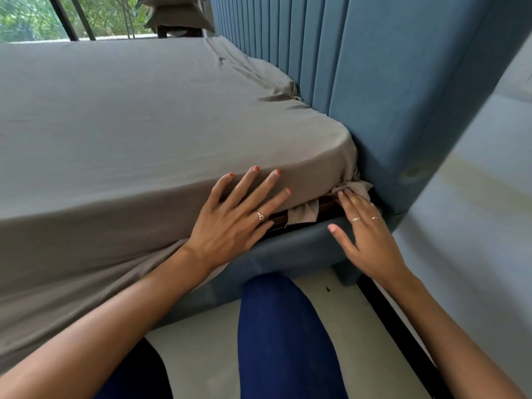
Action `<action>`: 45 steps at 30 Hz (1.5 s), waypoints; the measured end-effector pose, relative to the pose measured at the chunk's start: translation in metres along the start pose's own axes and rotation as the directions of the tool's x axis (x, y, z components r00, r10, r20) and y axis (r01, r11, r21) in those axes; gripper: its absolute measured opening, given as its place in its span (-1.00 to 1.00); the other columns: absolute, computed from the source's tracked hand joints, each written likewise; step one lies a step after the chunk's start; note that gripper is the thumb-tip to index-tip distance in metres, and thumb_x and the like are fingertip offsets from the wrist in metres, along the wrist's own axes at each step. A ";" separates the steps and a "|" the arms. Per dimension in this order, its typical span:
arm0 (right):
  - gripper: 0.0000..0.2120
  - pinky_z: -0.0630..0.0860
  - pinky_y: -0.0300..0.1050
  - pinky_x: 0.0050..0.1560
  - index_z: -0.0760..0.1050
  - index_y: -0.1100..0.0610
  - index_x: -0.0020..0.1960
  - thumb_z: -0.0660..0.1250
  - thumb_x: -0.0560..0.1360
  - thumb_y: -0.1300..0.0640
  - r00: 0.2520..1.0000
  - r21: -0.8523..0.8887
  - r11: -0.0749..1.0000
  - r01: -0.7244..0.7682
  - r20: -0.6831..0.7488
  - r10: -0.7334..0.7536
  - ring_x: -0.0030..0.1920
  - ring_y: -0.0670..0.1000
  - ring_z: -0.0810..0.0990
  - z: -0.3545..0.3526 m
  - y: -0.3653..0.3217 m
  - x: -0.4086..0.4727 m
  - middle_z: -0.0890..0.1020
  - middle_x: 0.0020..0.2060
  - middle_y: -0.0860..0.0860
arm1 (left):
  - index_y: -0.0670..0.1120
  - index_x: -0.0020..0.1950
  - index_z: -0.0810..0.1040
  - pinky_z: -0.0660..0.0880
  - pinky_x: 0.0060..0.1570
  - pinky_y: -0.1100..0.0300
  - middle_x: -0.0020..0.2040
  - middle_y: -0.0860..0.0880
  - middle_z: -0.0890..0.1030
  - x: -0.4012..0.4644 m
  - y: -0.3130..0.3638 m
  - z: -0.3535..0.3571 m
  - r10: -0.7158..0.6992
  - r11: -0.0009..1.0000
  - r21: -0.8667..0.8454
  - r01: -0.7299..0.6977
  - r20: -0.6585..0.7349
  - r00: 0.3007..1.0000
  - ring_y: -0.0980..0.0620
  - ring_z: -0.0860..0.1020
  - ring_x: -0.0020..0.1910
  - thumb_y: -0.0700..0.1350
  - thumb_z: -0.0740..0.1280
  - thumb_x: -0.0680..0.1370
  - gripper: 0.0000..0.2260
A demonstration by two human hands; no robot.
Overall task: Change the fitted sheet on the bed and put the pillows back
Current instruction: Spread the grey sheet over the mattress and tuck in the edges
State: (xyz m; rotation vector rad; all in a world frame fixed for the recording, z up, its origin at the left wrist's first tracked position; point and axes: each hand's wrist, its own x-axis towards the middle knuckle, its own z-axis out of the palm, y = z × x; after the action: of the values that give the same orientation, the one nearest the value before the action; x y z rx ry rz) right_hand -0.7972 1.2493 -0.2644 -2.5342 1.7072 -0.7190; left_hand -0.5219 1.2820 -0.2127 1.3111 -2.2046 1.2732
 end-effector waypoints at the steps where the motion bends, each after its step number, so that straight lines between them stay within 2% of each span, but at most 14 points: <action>1: -0.27 0.01 -0.09 0.49 0.14 0.12 0.54 -0.12 0.55 -0.34 1.000 -0.006 1.000 0.001 0.013 -0.001 0.51 -0.01 0.12 0.002 0.001 0.007 0.22 0.51 0.04 | 0.08 0.54 0.21 0.15 0.39 -0.04 0.53 -0.03 0.24 0.004 -0.002 -0.006 -0.027 0.999 -0.028 0.027 -0.019 0.999 -0.07 0.24 0.48 0.14 0.17 0.61 -0.50; 5: -0.16 0.08 -0.07 0.49 0.26 0.15 0.49 -0.18 0.50 -0.42 0.999 0.021 1.000 0.006 0.049 -0.007 0.49 0.02 0.20 0.003 0.004 0.024 0.32 0.46 0.08 | 0.07 0.54 0.20 0.07 0.38 -0.05 0.54 -0.02 0.23 0.024 -0.029 -0.022 -0.198 0.977 -0.081 0.196 -0.012 0.980 -0.04 0.18 0.50 0.13 0.12 0.64 -0.53; 9: -0.05 0.20 -0.14 0.40 0.49 0.20 0.28 -0.26 0.44 -0.49 0.997 0.005 1.000 0.029 0.070 -0.029 0.34 0.08 0.40 0.005 0.001 0.051 0.52 0.28 0.14 | 0.05 0.54 0.21 0.06 0.40 -0.07 0.54 -0.04 0.21 0.041 -0.055 -0.019 -0.316 0.933 -0.121 0.339 0.177 0.932 -0.05 0.15 0.52 0.21 0.03 0.62 -0.49; 13: 0.06 0.36 -0.09 0.29 0.47 0.14 0.30 -0.19 0.25 -0.62 0.949 0.046 0.997 -0.061 0.312 0.044 0.30 0.09 0.44 -0.004 0.014 0.089 0.52 0.29 0.12 | 0.21 0.55 0.06 -0.05 0.50 -0.08 0.58 0.14 0.02 0.053 -0.060 -0.015 -0.329 0.774 -0.303 0.556 0.557 0.763 0.10 -0.07 0.56 0.42 -0.17 0.52 -0.36; 17: 0.16 0.32 -0.06 0.36 0.41 0.11 0.37 -0.20 0.17 -0.70 0.899 0.049 0.996 -0.072 0.437 0.043 0.35 0.07 0.40 -0.007 0.025 0.098 0.47 0.34 0.10 | 0.22 0.54 0.10 0.03 0.49 -0.03 0.56 0.18 0.10 0.057 -0.060 -0.019 -0.283 0.724 -0.311 0.616 0.680 0.676 0.13 0.04 0.54 0.44 -0.21 0.43 -0.29; 20: -0.03 0.29 0.02 0.38 0.48 0.12 0.30 -0.19 0.36 -0.58 0.960 0.002 1.000 -0.015 0.279 0.014 0.34 0.08 0.41 0.001 0.020 0.080 0.53 0.28 0.10 | 0.22 0.54 0.08 0.03 0.49 -0.02 0.56 0.18 0.08 0.059 -0.061 -0.023 -0.273 0.720 -0.305 0.624 0.702 0.658 0.13 0.05 0.54 0.43 -0.18 0.46 -0.32; 23: -0.47 0.29 -0.09 0.38 0.58 0.15 0.21 0.10 0.56 -0.21 0.997 0.141 0.990 -0.023 -0.064 0.032 0.31 0.05 0.47 0.002 0.007 0.040 0.59 0.22 0.06 | 0.23 0.55 0.07 0.01 0.49 -0.02 0.56 0.18 0.07 0.059 -0.060 -0.023 -0.260 0.721 -0.303 0.623 0.716 0.648 0.12 0.04 0.54 0.42 -0.17 0.48 -0.34; 26: -0.57 0.15 -0.35 0.38 0.32 0.15 0.45 0.20 0.62 0.08 0.976 0.337 0.928 -0.159 -0.086 0.198 0.40 -0.14 0.31 -0.004 -0.004 0.020 0.36 0.41 -0.04 | 0.23 0.55 0.07 0.01 0.49 -0.02 0.56 0.18 0.07 0.059 -0.059 -0.022 -0.262 0.720 -0.302 0.624 0.715 0.649 0.12 0.04 0.54 0.42 -0.16 0.49 -0.35; 29: -0.52 0.20 -0.54 0.23 0.19 0.12 0.52 0.15 0.62 0.10 0.906 0.630 0.700 -0.336 0.014 0.423 0.17 -0.32 0.37 -0.003 -0.009 0.044 0.38 0.28 -0.14 | 0.22 0.55 0.06 0.00 0.49 -0.01 0.56 0.17 0.06 0.059 -0.061 -0.022 -0.258 0.724 -0.294 0.624 0.723 0.641 0.12 0.03 0.55 0.41 -0.16 0.50 -0.36; 32: -0.43 0.21 -0.15 0.44 0.24 0.10 0.50 0.09 0.58 -0.17 0.784 0.879 0.241 -0.412 0.208 0.584 0.36 -0.12 0.35 -0.002 -0.015 0.076 0.38 0.41 -0.06 | 0.22 0.55 0.05 -0.01 0.49 -0.01 0.57 0.18 0.04 0.059 -0.060 -0.022 -0.251 0.729 -0.293 0.619 0.726 0.640 0.12 0.02 0.55 0.41 -0.16 0.50 -0.36; 33: -0.40 0.20 -0.11 0.45 0.21 0.12 0.51 0.07 0.59 -0.21 0.768 0.896 0.147 -0.419 0.263 0.584 0.40 -0.09 0.31 -0.003 -0.017 0.084 0.34 0.44 -0.04 | 0.23 0.55 0.04 -0.01 0.50 -0.01 0.57 0.18 0.04 0.059 -0.060 -0.021 -0.251 0.730 -0.293 0.618 0.726 0.641 0.13 0.02 0.55 0.41 -0.17 0.50 -0.36; 36: -0.25 0.18 -0.08 0.47 0.15 0.05 0.54 0.06 0.50 -0.38 0.789 0.909 0.028 -0.416 0.345 0.508 0.44 -0.10 0.27 -0.008 -0.023 0.103 0.29 0.47 -0.07 | 0.24 0.55 0.03 0.00 0.51 -0.01 0.56 0.19 0.03 0.058 -0.060 -0.019 -0.257 0.723 -0.297 0.624 0.723 0.641 0.13 0.01 0.55 0.42 -0.19 0.47 -0.34; 38: -0.24 0.27 -0.08 0.44 0.30 -0.02 0.48 0.08 0.44 -0.46 0.814 0.928 -0.045 -0.370 0.347 0.465 0.37 -0.13 0.38 -0.009 -0.026 0.114 0.44 0.38 -0.09 | 0.24 0.55 0.03 0.01 0.51 -0.01 0.56 0.20 0.03 0.057 -0.061 -0.018 -0.257 0.727 -0.298 0.618 0.717 0.648 0.13 0.01 0.55 0.43 -0.22 0.45 -0.31; 45: -0.41 0.49 -0.07 0.23 0.53 0.02 0.26 0.07 0.52 -0.37 0.824 0.914 -0.298 -0.276 0.385 0.416 0.19 -0.03 0.58 -0.016 -0.025 0.121 0.65 0.14 0.00 | 0.24 0.55 0.02 0.04 0.50 -0.02 0.56 0.20 0.03 0.056 -0.058 -0.015 -0.273 0.745 -0.284 0.603 0.695 0.665 0.14 0.02 0.55 0.44 -0.25 0.47 -0.32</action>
State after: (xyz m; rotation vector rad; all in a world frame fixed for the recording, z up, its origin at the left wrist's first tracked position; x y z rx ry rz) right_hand -0.7440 1.1576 -0.1996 -0.6955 0.8769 -1.3199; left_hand -0.5086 1.2508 -0.1384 2.0561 -2.1035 0.0295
